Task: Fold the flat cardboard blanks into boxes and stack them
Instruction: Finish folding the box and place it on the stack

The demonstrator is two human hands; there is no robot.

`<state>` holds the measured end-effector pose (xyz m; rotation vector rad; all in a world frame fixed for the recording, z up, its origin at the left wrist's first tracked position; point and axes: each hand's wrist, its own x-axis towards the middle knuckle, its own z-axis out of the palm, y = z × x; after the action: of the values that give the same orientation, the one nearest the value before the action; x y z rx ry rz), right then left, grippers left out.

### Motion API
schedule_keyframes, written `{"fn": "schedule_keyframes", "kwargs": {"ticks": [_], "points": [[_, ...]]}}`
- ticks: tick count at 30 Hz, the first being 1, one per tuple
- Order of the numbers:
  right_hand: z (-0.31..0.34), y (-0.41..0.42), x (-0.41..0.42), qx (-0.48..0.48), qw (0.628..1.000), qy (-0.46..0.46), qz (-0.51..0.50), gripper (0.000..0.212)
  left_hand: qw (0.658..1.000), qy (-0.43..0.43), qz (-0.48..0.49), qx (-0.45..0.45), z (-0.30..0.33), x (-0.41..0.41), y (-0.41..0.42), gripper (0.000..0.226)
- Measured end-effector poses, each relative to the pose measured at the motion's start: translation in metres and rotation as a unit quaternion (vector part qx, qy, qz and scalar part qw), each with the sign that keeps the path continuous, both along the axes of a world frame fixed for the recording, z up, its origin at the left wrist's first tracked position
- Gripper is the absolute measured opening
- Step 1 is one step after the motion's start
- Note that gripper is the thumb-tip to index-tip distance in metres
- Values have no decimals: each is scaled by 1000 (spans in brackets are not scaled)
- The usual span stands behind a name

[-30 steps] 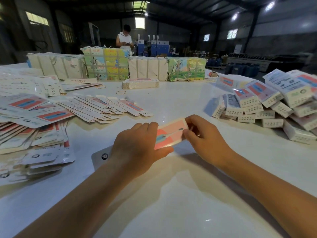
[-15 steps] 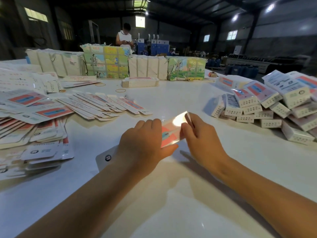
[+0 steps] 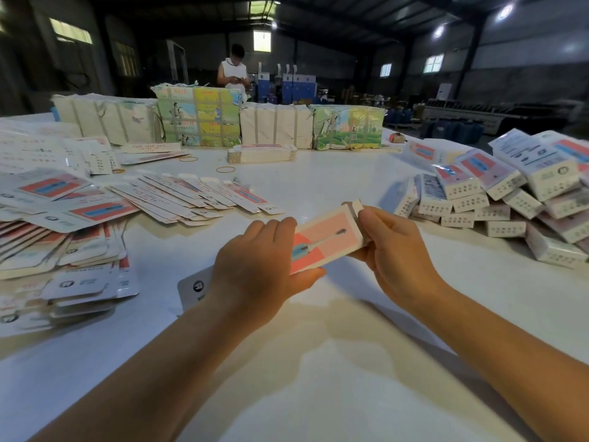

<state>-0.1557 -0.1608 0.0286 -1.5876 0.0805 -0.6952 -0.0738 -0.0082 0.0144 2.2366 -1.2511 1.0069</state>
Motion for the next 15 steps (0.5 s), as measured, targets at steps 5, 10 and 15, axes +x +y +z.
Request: {"fn": "schedule_keyframes", "kwargs": {"ticks": [5,10,15], "points": [[-1,-1,0,-24,1000,-7,11,57,1000,-7,3,10,0,0,-1,64],[-5,-8,1,-33,999,-2,7,45,1000,-7,0,7,-1,0,0,65],[-4,-12,4,-22,1000,8,-5,29,1000,-12,-11,13,-1,2,1,66]]}}
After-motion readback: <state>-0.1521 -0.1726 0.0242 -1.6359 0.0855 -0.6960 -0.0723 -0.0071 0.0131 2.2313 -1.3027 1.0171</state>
